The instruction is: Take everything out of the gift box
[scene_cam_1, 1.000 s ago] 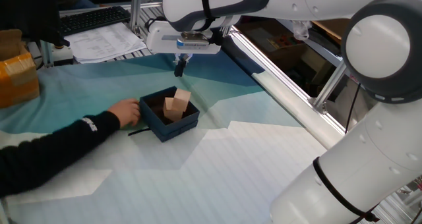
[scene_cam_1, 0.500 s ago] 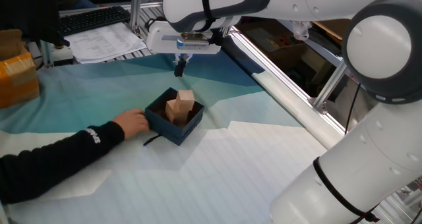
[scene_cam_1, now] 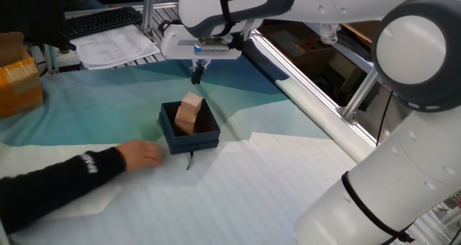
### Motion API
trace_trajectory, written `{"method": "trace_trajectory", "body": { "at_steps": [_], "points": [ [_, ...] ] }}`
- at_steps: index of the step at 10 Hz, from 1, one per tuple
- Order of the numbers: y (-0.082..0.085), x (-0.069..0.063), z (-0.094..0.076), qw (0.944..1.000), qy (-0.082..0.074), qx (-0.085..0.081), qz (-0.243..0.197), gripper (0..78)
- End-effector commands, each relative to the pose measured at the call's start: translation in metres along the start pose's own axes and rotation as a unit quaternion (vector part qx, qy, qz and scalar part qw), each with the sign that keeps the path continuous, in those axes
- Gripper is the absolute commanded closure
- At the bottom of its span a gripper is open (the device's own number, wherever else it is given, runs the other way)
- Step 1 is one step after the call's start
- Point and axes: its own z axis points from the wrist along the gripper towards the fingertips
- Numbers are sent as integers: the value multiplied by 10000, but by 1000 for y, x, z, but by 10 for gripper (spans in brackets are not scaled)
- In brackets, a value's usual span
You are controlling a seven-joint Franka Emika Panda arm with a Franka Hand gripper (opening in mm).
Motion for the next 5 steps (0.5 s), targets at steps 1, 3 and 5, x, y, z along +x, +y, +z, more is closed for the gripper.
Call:
{"method": "trace_trajectory", "body": {
  "at_steps": [1, 3, 5],
  "points": [
    [-11, -9, 8, 9999, -34, 6, -136, 776],
    [-9, -11, 13, 9999, -64, 73, -38, 776],
    [-12, -16, 24, 9999, -104, 53, -60, 776]
  ]
}}
